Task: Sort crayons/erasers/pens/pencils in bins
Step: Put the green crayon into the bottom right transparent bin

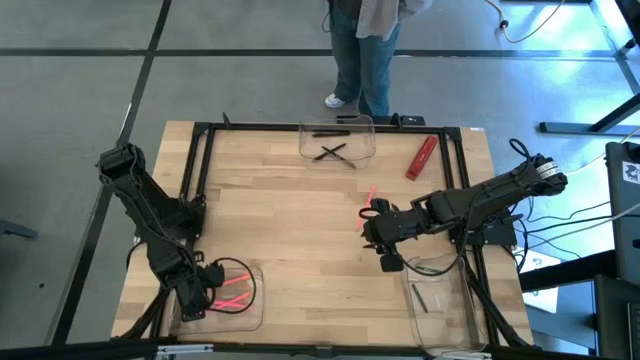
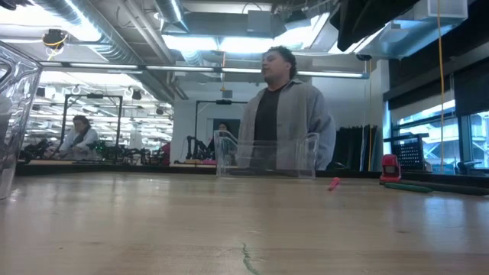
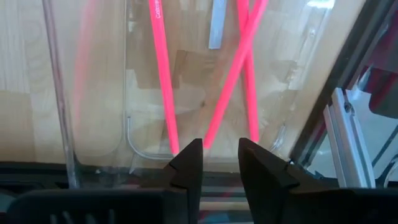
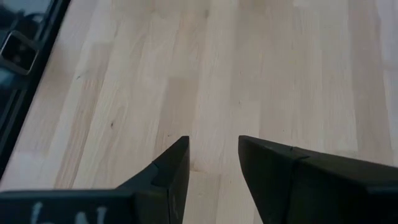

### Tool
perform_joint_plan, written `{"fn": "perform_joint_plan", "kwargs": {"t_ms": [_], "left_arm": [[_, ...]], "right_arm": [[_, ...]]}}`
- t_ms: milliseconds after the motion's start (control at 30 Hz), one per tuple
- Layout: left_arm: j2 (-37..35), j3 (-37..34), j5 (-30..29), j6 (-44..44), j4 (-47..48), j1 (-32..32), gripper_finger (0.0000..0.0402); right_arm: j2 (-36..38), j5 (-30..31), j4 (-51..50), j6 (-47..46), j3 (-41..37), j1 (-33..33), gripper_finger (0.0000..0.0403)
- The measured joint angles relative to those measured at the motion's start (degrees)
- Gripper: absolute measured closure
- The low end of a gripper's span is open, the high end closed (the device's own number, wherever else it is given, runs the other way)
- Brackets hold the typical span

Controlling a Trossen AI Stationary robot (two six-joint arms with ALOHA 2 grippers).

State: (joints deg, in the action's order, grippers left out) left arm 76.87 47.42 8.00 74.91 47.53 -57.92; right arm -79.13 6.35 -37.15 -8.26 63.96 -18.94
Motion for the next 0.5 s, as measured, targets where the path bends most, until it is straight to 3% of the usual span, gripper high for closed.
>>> {"fn": "perform_joint_plan", "kwargs": {"t_ms": [133, 267, 500], "left_arm": [[-1.34, 0.28, -0.87, 1.32, 0.21, 0.88, 0.0308], [-4.51, 3.18, -6.21, 1.03, 1.7, 1.51, 0.0306], [-8.68, 11.57, -17.6, 0.88, 12.17, 2.8, 0.0308]], "right_arm": [[0.02, 5.78, 0.0, -4.15, 0.0, 0.0, 0.0263], [0.28, 8.69, -0.18, -8.89, 0.06, 0.16, 0.0263], [0.28, 16.25, -14.86, -24.1, 6.28, 1.89, 0.0263]]}}
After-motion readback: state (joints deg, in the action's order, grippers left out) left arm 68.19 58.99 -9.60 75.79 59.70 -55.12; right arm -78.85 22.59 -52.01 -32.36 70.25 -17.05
